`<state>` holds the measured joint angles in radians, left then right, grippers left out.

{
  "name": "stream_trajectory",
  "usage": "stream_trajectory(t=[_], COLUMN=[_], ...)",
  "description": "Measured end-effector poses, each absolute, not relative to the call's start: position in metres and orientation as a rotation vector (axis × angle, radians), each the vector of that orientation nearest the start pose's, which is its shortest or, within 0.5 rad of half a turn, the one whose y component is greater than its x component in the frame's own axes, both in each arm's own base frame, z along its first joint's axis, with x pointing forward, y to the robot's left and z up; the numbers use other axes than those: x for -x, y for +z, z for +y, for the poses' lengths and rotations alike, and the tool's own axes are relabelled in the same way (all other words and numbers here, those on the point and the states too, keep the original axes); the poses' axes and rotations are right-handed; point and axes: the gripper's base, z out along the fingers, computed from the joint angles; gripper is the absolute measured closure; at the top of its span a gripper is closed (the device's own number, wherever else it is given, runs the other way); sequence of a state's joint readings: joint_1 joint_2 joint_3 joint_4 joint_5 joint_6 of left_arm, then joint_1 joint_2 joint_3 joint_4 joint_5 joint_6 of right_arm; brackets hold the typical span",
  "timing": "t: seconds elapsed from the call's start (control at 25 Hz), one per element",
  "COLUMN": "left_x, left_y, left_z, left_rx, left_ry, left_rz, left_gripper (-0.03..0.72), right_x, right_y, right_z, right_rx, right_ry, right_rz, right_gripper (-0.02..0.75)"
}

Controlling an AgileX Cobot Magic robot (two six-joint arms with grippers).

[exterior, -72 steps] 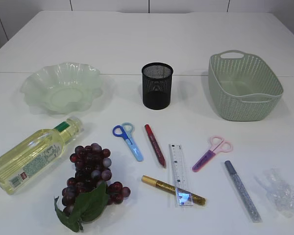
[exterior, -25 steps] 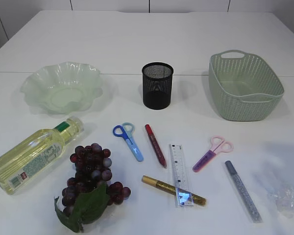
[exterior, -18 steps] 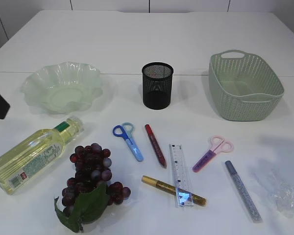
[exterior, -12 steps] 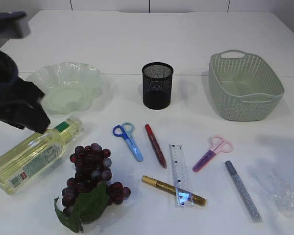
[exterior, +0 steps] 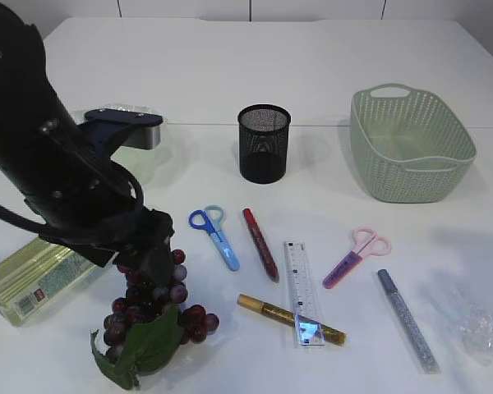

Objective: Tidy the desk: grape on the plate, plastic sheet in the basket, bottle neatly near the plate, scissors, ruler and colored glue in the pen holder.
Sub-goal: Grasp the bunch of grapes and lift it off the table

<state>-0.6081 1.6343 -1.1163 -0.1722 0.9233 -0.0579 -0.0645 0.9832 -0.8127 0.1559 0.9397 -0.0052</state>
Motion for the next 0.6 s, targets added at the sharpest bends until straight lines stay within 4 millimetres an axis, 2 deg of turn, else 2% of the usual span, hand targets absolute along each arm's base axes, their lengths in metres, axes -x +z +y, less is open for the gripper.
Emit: stream_trajectory(t=[0.08, 0.2, 0.6], left_x=[-0.254, -0.262, -0.274], left_y=[0.226, 0.22, 0.184], left_z=[-0.192, -0.194, -0.198], left_rx=[-0.59, -0.431, -0.163], left_ry=[-0.323, -0.327, -0.238], left_rz=[2.893, 2.884, 2.995], left_gripper=[0.05, 0.041, 0.049], right_x=[-0.175, -0.175, -0.174], right_y=[0.304, 0.303, 0.303], right_z=[0.0, 0.0, 0.0], right_rx=[-0.15, -0.15, -0.144], right_ry=[0.171, 0.172, 0.171], right_rz=[2.582, 2.586, 2.589], right_gripper=[0.162, 0.162, 0.162])
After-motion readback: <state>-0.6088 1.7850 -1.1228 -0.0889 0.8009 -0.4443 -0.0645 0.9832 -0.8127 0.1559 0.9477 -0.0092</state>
